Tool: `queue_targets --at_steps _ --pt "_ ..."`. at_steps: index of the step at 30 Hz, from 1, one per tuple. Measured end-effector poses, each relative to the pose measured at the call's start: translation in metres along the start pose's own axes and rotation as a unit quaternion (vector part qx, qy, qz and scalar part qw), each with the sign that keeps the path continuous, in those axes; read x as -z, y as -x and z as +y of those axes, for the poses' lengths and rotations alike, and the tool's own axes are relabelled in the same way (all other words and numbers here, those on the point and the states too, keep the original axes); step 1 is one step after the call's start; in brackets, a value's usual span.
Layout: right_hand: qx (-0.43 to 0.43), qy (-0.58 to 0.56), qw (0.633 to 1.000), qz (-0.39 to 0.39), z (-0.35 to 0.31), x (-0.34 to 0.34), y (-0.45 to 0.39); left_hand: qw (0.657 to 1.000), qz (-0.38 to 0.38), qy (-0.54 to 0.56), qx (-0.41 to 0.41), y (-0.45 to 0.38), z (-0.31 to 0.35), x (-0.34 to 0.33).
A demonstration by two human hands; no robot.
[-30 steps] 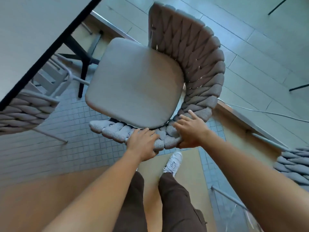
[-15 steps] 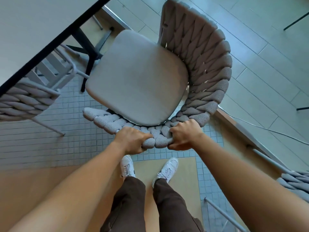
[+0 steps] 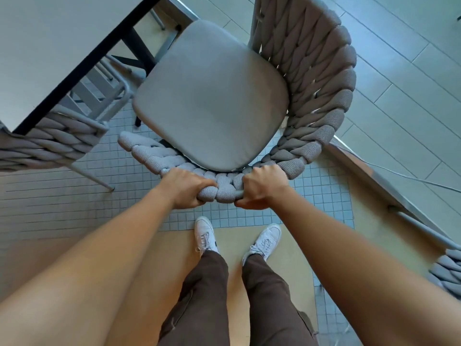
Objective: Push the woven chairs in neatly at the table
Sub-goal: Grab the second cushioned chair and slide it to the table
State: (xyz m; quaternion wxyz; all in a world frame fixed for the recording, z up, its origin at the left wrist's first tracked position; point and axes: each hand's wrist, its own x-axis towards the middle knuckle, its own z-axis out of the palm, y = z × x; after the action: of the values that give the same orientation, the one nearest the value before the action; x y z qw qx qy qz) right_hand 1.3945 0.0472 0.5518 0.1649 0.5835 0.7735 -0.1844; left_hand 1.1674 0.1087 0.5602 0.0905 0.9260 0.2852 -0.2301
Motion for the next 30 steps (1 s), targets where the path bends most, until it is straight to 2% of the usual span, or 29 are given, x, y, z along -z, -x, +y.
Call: queue_targets --at_steps 3,6,9,12,15,17,22,30 --pt "0.017 -0.003 1.0 -0.003 0.005 0.005 -0.003 0.999 0.001 0.035 0.039 -0.005 0.015 0.005" --pt "0.068 -0.007 0.998 -0.017 0.028 0.008 0.005 0.99 0.05 0.11 0.075 -0.018 0.059 0.009" --pt "0.113 0.053 0.992 -0.012 0.062 0.014 0.016 0.982 0.07 0.116 0.13 -0.037 0.098 0.01" --pt "0.137 0.077 0.987 0.021 0.093 0.019 0.026 0.974 0.094 0.1 0.179 -0.044 0.109 0.009" --pt "0.135 0.122 0.983 0.03 0.102 0.025 0.02 0.977 0.125 0.062 0.162 -0.045 0.104 0.005" --pt "0.137 0.136 0.981 0.009 0.098 0.025 0.013 0.979 0.137 0.057 0.137 -0.045 0.098 0.002" --pt "0.125 0.141 0.982 -0.003 0.087 0.023 -0.001 0.978 0.138 0.089 0.131 -0.035 0.079 0.006" --pt "0.112 0.13 0.985 0.033 0.07 0.021 -0.019 0.975 0.145 0.113 0.128 -0.023 0.053 0.011"
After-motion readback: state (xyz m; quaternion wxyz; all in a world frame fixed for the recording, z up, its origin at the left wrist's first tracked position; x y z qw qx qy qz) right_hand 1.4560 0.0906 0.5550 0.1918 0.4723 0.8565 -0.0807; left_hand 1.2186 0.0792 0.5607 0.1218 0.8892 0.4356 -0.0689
